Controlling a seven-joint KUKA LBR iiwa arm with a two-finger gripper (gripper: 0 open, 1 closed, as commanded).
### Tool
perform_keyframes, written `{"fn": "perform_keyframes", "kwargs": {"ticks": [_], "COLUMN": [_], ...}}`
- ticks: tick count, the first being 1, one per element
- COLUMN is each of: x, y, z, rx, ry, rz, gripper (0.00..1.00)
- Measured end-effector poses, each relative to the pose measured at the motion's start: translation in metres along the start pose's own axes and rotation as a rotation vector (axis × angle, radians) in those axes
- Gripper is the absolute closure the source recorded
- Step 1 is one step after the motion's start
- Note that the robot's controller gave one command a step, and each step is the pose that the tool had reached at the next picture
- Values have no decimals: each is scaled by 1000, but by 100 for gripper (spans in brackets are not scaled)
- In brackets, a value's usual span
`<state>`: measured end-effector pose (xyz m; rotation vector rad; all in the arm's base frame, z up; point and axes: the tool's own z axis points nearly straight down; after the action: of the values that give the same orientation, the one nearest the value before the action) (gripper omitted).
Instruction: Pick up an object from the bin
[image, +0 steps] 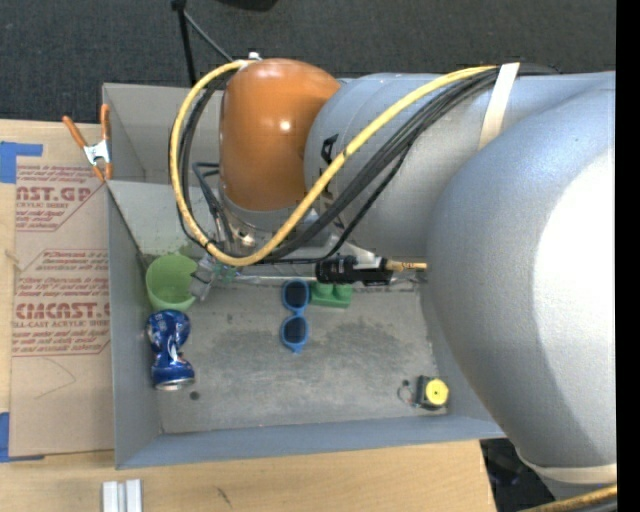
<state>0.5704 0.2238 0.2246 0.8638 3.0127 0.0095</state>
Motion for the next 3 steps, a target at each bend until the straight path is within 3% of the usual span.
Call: {"fn": "perform_keyframes", "kwargs": {"ticks": [1, 2, 3], "x": [-43, -42, -12], "y": [-49, -46, -18], "z": [75, 72, 134], "rx": [13, 7, 10], "ry": [7, 5, 10], "rz": [-147, -151, -159], "gripper": [100, 0, 0]}}
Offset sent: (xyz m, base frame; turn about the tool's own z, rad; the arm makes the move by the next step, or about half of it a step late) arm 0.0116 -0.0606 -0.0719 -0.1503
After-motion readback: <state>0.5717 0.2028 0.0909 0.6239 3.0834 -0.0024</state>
